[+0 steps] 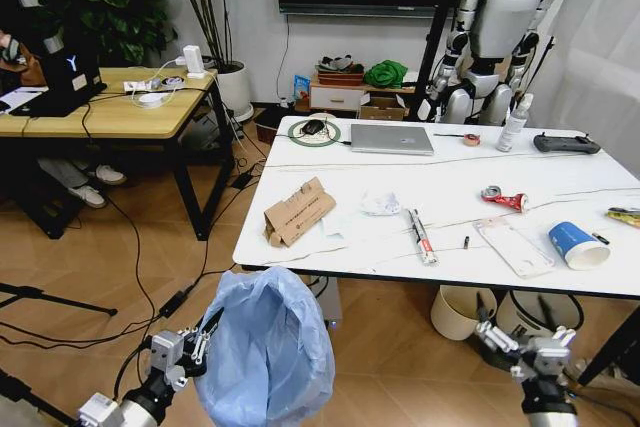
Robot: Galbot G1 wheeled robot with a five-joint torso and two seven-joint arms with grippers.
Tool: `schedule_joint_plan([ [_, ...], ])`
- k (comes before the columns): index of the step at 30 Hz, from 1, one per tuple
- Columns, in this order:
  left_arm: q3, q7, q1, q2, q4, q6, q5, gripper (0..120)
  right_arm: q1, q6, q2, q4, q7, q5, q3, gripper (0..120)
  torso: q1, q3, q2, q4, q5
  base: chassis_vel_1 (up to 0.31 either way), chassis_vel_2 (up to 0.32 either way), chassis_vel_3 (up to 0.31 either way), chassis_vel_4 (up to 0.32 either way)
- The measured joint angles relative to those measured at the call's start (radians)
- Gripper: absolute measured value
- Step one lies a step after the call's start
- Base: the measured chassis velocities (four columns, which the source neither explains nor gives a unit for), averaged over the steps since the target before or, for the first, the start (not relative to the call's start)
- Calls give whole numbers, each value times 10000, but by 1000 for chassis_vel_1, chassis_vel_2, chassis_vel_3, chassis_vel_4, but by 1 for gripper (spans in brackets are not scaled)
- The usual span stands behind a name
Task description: Pick up the trash bin and place the trash from the table into it.
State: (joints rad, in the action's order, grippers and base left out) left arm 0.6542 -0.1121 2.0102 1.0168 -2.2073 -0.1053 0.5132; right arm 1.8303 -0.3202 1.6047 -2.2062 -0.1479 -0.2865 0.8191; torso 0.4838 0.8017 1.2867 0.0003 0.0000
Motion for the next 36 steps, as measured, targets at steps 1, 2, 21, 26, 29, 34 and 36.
schedule_joint_plan([
  [1, 0, 0, 0, 0, 0, 0, 0, 0, 0, 0, 0, 0, 0, 0, 0, 100, 0, 0, 0, 0, 0, 0, 0, 0, 0],
  [2, 36, 112, 104, 105, -99, 154, 15, 0, 1, 307, -231, -313, 37, -591, -92, 100, -2, -2, -3, 0, 0, 0, 0, 0, 0],
  [21, 1402, 1952, 1970, 1414, -1023, 2410, 1243, 0, -2560, 3587, -5964, 457, 2204, -2543, -2485, 100, -12, -14, -28, 4, 3, 0, 0, 0, 0],
  [26, 1475, 2613, 1464, 1728, -1387, 2925, 1750, 0, -3838, 5429, -5571, 1261, 2978, -2525, -3059, 100, -13, -15, -33, -1, 4, 0, 0, 0, 0],
  [29, 1418, 2883, 1082, 1812, -1447, 3154, 1930, 0, -4271, 6061, -5459, 1575, 2979, -2552, -3040, 100, -14, -17, -35, -1, 4, 0, 0, 0, 0],
  [34, 969, 3028, 619, 1879, -1350, 3372, 1997, 0, -4789, 6403, -5438, 2058, 2796, -2844, -2932, 100, -16, -18, -35, -2, 2, 0, 0, 0, 0],
  [36, 835, 3038, 528, 1880, -1286, 3375, 1997, 0, -4872, 6370, -5466, 2196, 2679, -2882, -2924, 100, -16, -19, -36, 0, 2, 0, 0, 0, 0],
])
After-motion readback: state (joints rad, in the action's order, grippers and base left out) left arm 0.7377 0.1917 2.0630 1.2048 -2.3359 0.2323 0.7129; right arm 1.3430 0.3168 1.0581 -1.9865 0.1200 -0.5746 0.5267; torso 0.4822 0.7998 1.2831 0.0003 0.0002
